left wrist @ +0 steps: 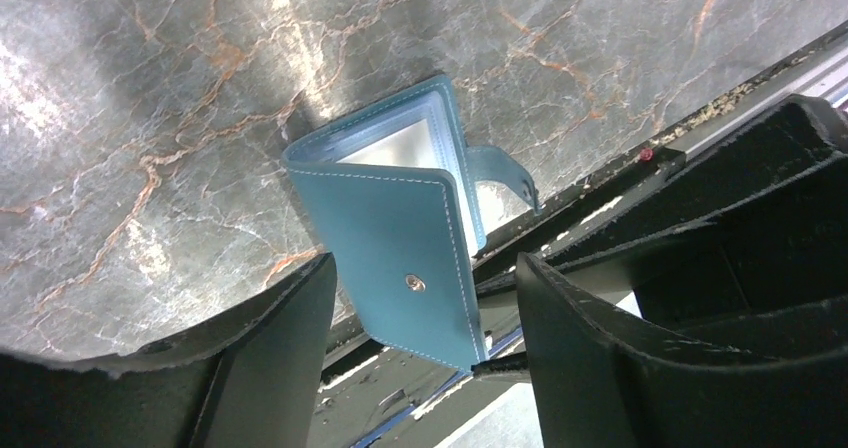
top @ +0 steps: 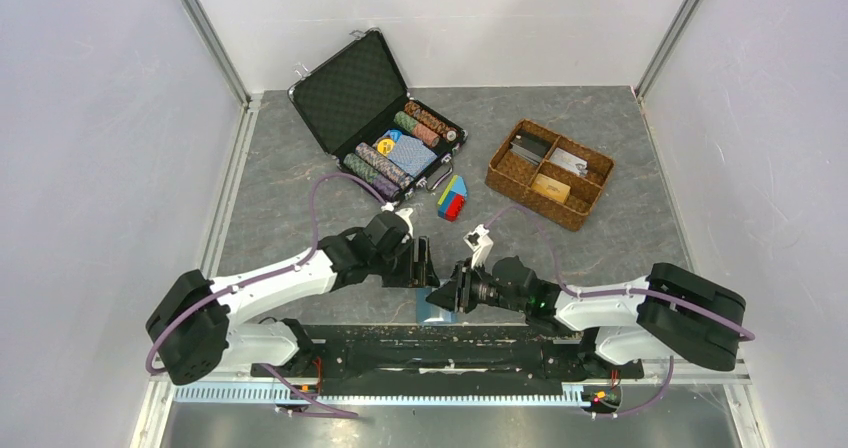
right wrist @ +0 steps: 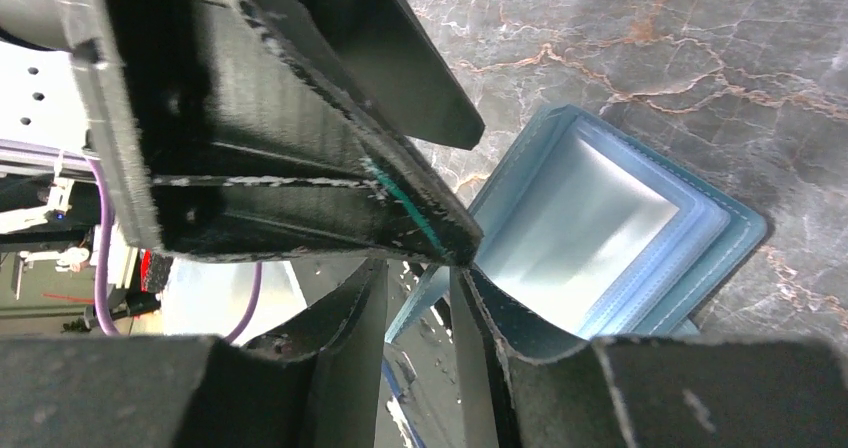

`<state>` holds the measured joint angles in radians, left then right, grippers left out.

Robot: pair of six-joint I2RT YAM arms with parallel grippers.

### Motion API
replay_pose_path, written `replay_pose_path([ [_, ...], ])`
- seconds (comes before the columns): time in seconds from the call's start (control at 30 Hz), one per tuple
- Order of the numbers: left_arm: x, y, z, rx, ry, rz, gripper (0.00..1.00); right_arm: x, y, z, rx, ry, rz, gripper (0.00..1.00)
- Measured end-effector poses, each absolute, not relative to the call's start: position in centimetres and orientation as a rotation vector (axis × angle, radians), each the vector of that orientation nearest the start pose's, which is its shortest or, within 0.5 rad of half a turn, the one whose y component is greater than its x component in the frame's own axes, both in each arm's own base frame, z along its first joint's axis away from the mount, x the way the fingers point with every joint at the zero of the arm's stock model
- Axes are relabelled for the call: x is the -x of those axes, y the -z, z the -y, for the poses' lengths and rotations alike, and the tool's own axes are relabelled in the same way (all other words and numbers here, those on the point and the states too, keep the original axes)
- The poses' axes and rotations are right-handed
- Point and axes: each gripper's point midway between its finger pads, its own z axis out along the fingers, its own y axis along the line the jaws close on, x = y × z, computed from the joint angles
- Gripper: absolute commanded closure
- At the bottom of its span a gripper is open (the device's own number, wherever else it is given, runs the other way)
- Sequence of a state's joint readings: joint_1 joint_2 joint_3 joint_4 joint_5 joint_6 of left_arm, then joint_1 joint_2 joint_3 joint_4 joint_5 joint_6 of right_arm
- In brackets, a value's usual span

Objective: Take the credit cards out of the card holder
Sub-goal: Open the card holder at the center of the board.

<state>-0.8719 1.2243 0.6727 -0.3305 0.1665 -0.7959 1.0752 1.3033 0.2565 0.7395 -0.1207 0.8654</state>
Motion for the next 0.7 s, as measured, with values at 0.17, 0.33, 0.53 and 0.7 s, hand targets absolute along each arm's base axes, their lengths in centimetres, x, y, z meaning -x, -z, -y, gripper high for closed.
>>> replay_pose_path([
  [0.17, -14.6, -7.2, 26.1, -0.195, 0.800, -2.700, 0.47, -11.7, -9.2, -33.8, 0.339, -1.393, -2.110, 0.68],
  [0.33, -14.6, -7.0, 25.3, -0.190, 0.755, -2.708, 0.55, -11.7, -9.3, -33.8, 0.340, -1.398, -2.103, 0.68],
  [0.53, -14.5, -6.9, 24.3, -0.186, 0.697, -2.712, 0.59, -11.8, -9.3, -33.8, 0.338, -1.394, -2.105, 0.67],
  [0.7, -14.5, -7.1, 23.9, -0.188, 0.678, -2.705, 0.69, -11.9, -8.7, -33.5, 0.327, -1.364, -2.129, 0.66],
])
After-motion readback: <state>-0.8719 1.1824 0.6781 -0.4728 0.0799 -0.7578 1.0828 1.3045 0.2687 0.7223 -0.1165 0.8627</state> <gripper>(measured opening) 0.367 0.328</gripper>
